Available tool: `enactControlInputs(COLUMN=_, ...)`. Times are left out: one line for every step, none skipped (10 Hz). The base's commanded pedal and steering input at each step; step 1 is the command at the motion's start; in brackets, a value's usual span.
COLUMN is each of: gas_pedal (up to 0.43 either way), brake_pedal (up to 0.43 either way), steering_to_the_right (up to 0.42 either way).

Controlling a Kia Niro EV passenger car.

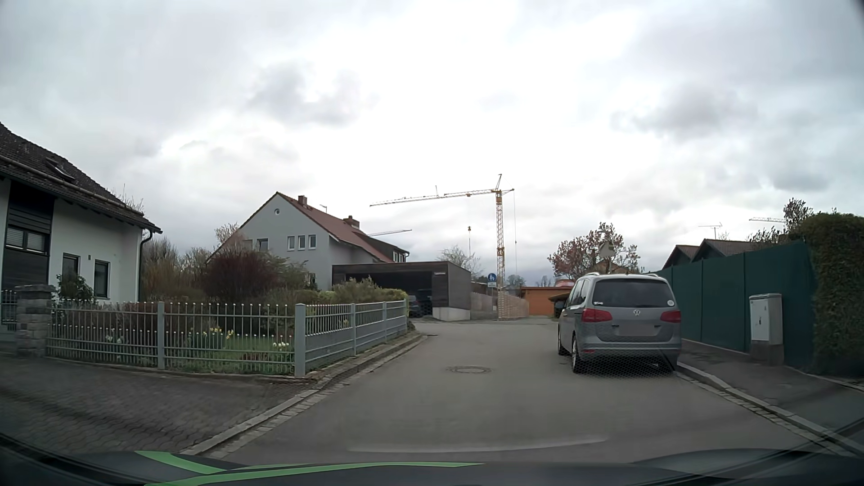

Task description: Follow the waypoints while adhering to traffic rules and regulations

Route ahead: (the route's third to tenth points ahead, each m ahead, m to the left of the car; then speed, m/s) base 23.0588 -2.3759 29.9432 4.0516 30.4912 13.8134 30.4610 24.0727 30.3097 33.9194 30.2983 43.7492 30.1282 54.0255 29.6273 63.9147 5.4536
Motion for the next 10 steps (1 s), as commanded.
enactControlInputs(gas_pedal=0.118, brake_pedal=0.000, steering_to_the_right=0.018)
enactControlInputs(gas_pedal=0.110, brake_pedal=0.000, steering_to_the_right=0.023)
enactControlInputs(gas_pedal=0.110, brake_pedal=0.000, steering_to_the_right=0.029)
enactControlInputs(gas_pedal=0.098, brake_pedal=0.000, steering_to_the_right=0.036)
enactControlInputs(gas_pedal=0.087, brake_pedal=0.000, steering_to_the_right=0.042)
enactControlInputs(gas_pedal=0.087, brake_pedal=0.000, steering_to_the_right=0.044)
enactControlInputs(gas_pedal=0.087, brake_pedal=0.000, steering_to_the_right=0.044)
enactControlInputs(gas_pedal=0.079, brake_pedal=0.000, steering_to_the_right=0.045)
enactControlInputs(gas_pedal=0.079, brake_pedal=0.000, steering_to_the_right=0.045)
enactControlInputs(gas_pedal=0.079, brake_pedal=0.000, steering_to_the_right=0.045)
